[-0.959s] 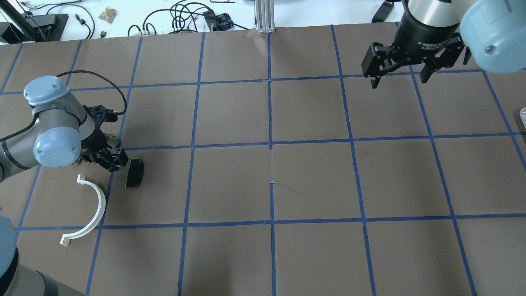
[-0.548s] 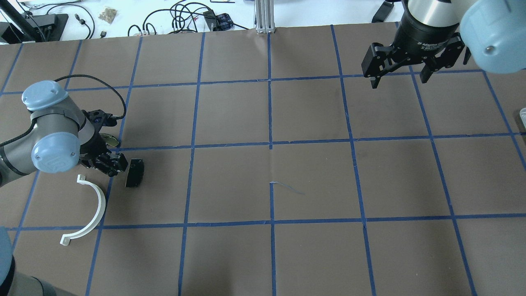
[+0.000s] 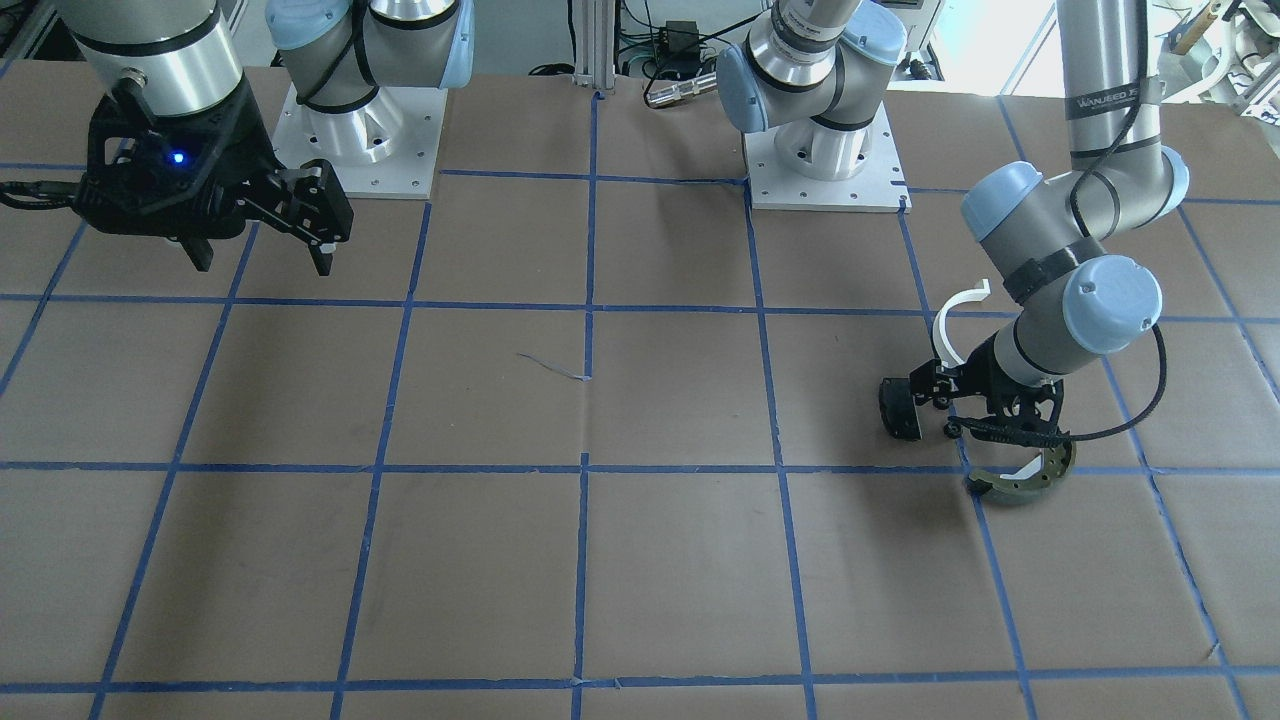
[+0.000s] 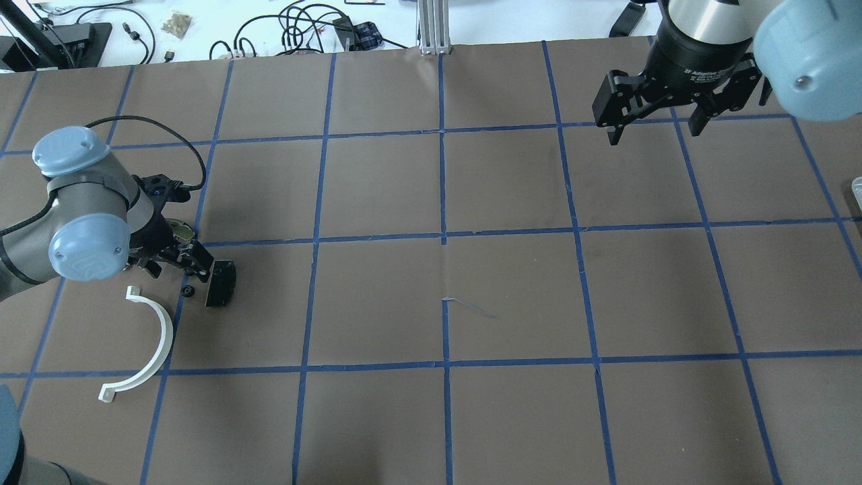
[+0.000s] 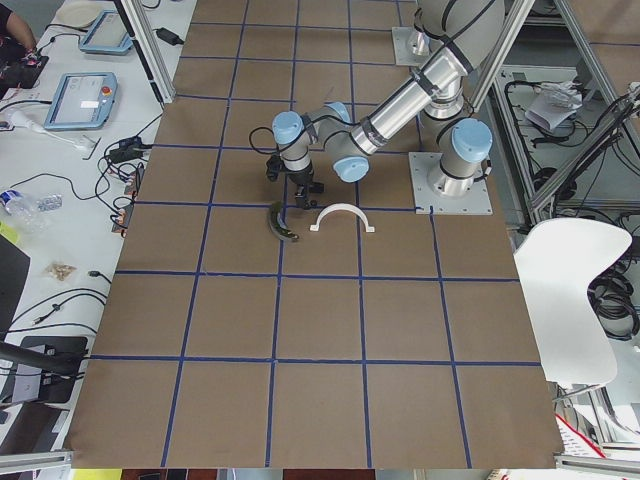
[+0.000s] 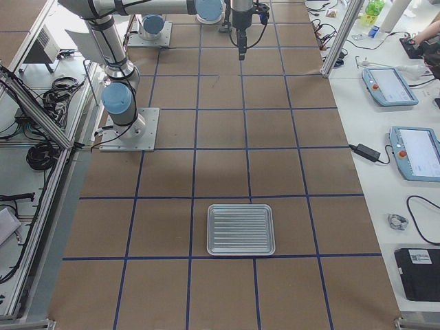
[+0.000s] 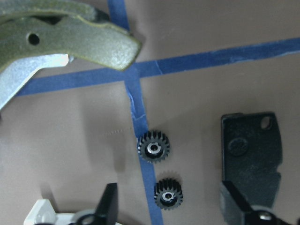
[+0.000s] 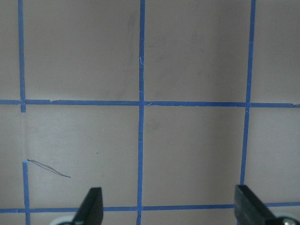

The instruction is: Place bearing gear from tray to pile

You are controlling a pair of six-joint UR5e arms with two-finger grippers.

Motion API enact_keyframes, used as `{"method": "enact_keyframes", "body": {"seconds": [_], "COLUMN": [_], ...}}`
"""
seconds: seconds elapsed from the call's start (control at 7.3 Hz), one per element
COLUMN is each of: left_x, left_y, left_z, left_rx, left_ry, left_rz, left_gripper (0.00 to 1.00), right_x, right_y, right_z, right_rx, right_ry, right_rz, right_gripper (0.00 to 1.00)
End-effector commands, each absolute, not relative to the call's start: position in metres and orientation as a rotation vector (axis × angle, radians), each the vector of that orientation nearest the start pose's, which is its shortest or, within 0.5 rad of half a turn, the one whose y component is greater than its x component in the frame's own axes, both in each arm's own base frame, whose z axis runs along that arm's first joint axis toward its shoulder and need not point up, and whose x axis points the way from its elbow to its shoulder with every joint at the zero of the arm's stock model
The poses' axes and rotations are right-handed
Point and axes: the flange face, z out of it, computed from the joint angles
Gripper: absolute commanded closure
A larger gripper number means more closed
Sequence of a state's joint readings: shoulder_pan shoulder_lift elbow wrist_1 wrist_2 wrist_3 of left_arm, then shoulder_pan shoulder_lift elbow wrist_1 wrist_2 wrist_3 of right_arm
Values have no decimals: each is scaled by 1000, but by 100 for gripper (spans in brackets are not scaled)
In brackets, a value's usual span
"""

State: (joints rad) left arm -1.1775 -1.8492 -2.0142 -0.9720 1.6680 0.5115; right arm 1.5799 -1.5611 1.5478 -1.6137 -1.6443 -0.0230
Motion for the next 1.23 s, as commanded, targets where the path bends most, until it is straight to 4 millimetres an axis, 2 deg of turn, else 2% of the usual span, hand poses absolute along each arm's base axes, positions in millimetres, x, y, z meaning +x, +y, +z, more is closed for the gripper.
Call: {"method": "enact_keyframes", "body": {"seconds": [0.0,0.14,0.27,0.41,0.55,0.69,0.82,0.96,1.1], "left_x": [17,-25,-69,-111,-141,-160,-169,-172,-171], "left_y": [-521,-531,-535,-531,-517,-504,-494,-492,-489], "left_z": [262,306,353,403,449,485,495,491,486], "left_rx": [207,113,97,153,98,135,158,171,181], "left_ry": [3074,3067,3054,3048,3057,3073,3106,3134,3141], "left_rz": [218,244,277,258,221,115,73,55,53], "left_gripper": [0,0,0,0,0,0,0,0,10], "right_x": [131,131,131,131,131,131,131,131,131], "right_y": [-500,-500,-500,-500,-500,-500,-500,-500,-500], "right_z": [499,499,499,499,499,499,499,499,499], "right_rx": [-51,-51,-51,-51,-48,-48,-48,-48,-48], "right_ry": [3214,3214,3214,3214,3214,3214,3214,3214,3214], "right_rz": [-91,-91,-91,-91,-90,-90,-90,-90,-90], "right_gripper": [0,0,0,0,0,0,0,0,0]}}
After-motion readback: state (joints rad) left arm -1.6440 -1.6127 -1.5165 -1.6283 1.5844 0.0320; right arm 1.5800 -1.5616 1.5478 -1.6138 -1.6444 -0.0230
